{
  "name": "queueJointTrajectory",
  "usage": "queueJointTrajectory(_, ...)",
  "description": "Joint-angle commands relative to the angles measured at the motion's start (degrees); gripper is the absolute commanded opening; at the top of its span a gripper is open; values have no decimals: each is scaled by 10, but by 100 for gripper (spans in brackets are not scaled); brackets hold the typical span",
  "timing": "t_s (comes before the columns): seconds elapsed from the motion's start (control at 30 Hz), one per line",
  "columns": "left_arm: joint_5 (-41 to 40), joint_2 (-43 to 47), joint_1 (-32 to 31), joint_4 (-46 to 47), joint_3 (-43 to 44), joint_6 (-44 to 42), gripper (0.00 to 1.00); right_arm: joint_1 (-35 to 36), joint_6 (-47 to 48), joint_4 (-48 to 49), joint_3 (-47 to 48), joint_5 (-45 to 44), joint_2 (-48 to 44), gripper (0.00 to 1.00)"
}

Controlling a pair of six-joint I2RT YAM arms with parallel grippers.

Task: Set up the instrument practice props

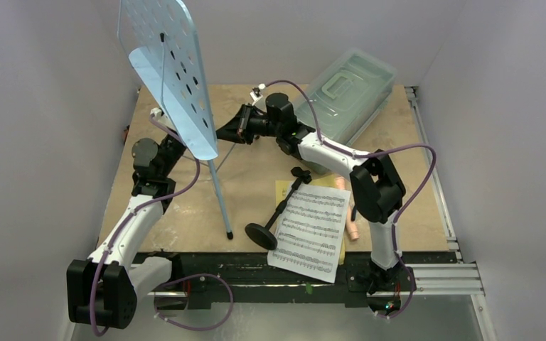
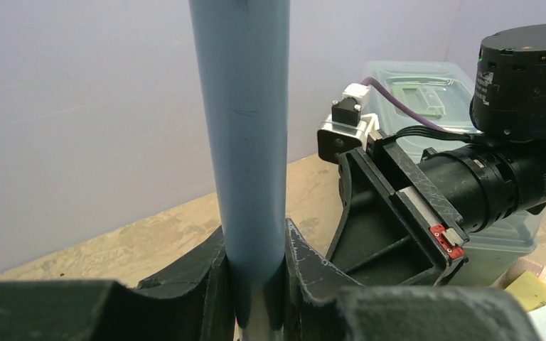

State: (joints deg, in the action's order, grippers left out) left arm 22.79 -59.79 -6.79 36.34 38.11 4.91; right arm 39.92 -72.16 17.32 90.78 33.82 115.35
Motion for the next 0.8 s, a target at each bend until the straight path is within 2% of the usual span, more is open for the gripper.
queueJointTrajectory(0.0,41,25,-5,65,23,-27,0,-26,-79,-99,25,-106,-6,0)
queueJointTrajectory(0.1,44,25,-5,66,25,-25,0,-28,-27,-179,76,-141,19,0)
queueJointTrajectory(0.2,46,25,-5,68,24,-23,0,-26,39,-261,114,-226,41,0)
queueJointTrajectory(0.37,46,27,-5,66,25,-25,0,-32,61,-239,80,-229,50,0)
queueJointTrajectory(0.5,49,26,-5,66,27,-23,0,-31,124,-252,153,-226,47,1)
queueJointTrajectory(0.6,48,26,-5,66,26,-23,0,-31,212,-254,187,-242,19,16)
queueJointTrajectory(0.67,47,26,-5,64,26,-25,0,-31,291,-229,179,-259,-13,35)
queueJointTrajectory(0.7,45,26,-4,63,27,-26,0,-31,338,-208,165,-255,-28,49)
queueJointTrajectory(0.77,45,27,-5,63,27,-26,0,-29,462,-144,121,-216,-63,64)
